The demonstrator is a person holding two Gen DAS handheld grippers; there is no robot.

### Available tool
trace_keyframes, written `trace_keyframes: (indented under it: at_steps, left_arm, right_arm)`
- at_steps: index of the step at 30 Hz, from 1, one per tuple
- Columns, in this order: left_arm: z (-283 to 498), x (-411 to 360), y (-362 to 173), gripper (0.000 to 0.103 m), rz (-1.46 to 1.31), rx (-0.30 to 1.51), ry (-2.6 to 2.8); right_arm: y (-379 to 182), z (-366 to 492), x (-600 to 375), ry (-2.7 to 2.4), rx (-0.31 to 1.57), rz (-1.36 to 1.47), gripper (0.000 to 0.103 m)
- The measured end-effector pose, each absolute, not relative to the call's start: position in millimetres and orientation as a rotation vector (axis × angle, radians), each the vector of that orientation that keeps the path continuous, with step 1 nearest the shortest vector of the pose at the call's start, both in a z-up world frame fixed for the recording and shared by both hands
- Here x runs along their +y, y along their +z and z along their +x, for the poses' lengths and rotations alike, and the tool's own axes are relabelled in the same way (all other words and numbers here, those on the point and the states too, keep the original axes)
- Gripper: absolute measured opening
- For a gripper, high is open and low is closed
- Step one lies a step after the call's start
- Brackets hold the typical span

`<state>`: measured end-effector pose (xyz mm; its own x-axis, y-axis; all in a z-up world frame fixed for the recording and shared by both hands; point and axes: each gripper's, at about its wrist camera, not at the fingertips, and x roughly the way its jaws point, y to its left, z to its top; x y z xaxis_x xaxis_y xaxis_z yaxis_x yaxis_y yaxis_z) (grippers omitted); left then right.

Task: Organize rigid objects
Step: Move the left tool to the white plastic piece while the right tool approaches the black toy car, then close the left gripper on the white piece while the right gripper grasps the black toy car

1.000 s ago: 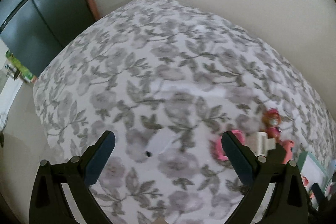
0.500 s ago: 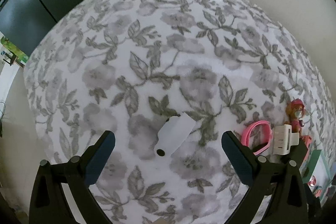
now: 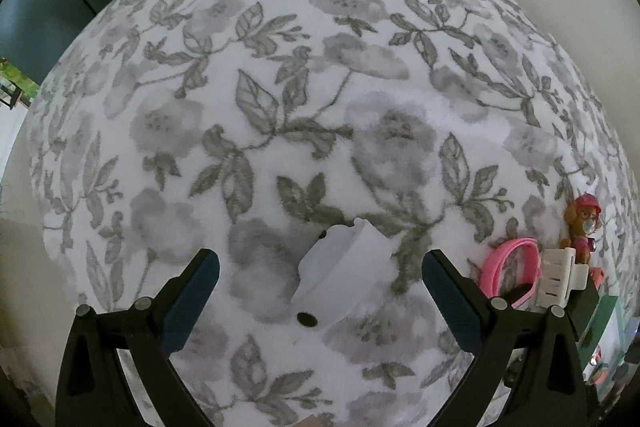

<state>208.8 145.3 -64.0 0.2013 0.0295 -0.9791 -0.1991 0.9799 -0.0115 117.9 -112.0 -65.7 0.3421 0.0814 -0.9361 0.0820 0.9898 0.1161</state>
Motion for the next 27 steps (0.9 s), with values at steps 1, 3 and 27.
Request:
trace_keyframes:
  at_steps: [1, 3, 27]
  left_arm:
    - [210, 146, -67, 0.101, -0.151, 1.364, 0.162]
    - [213, 149, -71, 0.101, -0.159, 1.370, 0.167]
    - [222, 127, -97, 0.059, -0.106, 1.367, 0.145]
  right_arm:
    - [-67, 118, -112, 0.002, 1.226, 0.153, 0.103]
    - [-69, 119, -110, 0.007, 1.228, 0.145, 0.103]
    - [-79, 132, -103, -0.019, 1.198, 0.113, 0.085]
